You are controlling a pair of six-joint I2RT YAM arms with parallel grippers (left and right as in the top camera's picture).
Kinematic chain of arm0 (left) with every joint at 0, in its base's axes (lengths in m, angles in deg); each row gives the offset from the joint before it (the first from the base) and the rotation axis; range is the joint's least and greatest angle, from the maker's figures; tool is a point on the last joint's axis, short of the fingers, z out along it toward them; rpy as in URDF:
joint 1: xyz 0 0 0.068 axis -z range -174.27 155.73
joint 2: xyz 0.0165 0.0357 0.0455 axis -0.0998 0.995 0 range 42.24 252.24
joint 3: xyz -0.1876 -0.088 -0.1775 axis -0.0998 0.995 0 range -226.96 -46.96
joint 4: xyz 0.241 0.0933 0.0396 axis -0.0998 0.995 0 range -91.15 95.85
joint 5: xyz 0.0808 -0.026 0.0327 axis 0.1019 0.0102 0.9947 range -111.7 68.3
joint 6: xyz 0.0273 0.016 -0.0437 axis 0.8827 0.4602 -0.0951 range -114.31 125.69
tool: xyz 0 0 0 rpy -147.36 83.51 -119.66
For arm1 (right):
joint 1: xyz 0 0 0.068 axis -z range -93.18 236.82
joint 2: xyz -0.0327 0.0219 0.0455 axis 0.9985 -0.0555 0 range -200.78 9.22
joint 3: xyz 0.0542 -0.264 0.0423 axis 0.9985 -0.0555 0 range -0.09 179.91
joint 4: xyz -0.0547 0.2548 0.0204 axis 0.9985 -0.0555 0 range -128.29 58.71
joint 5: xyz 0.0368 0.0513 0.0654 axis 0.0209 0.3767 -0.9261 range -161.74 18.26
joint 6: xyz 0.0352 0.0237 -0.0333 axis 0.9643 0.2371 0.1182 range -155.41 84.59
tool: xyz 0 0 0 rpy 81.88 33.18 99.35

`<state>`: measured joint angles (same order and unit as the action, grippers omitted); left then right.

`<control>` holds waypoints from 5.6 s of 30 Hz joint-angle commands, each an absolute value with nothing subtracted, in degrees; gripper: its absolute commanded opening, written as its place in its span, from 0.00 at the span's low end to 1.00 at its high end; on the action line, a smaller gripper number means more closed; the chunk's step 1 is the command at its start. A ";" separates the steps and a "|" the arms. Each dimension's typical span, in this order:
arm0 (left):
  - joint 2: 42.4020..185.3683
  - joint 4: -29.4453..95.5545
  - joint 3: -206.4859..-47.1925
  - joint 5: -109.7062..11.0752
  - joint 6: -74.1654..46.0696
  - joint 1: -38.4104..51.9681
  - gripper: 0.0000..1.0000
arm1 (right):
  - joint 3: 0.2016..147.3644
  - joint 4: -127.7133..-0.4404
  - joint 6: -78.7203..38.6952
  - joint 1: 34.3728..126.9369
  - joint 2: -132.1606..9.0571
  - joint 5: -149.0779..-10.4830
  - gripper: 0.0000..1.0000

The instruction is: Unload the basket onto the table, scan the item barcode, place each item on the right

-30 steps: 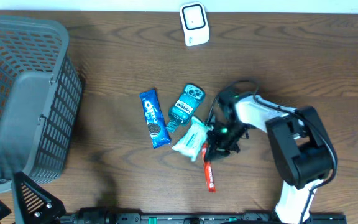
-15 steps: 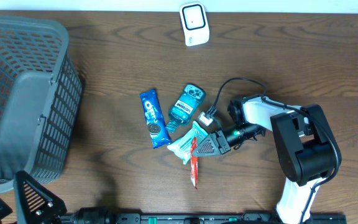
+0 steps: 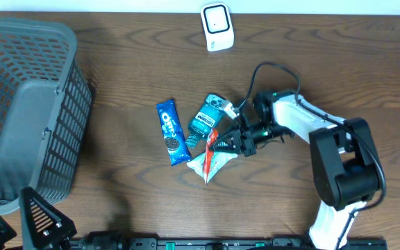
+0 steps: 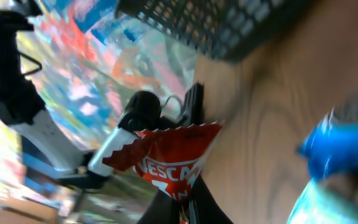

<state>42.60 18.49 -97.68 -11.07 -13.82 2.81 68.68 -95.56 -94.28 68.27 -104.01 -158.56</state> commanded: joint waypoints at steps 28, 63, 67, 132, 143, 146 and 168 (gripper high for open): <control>42.49 18.75 -82.38 -11.59 -0.49 2.57 0.98 | 80.50 -69.29 -106.46 63.46 -78.35 -161.23 0.01; 42.58 18.99 -67.56 -9.95 -18.21 2.57 0.98 | 89.12 -61.77 -23.29 64.23 -89.85 -87.27 0.01; 42.58 19.23 -66.78 -9.95 -18.23 2.57 0.98 | 100.26 -62.03 -12.87 65.17 -99.77 -94.20 0.01; 42.60 28.39 -66.67 -12.49 -18.21 2.57 0.98 | 118.69 -27.22 42.94 68.38 -130.54 -97.67 0.02; 42.60 28.39 -66.67 -12.49 -18.21 2.57 0.98 | 118.69 -50.43 -14.11 56.67 -123.33 -81.91 0.99; 42.60 28.39 -66.67 -12.49 -18.21 2.57 0.98 | 118.69 -47.67 -19.84 54.79 -125.89 -76.95 0.99; 42.60 28.41 -66.67 -12.46 -18.21 2.57 0.98 | 118.73 -22.69 -25.37 57.69 -139.85 -69.96 0.14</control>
<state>42.69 28.48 -66.80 -12.40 -18.12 2.81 118.47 -24.44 -24.54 57.80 -136.40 -70.70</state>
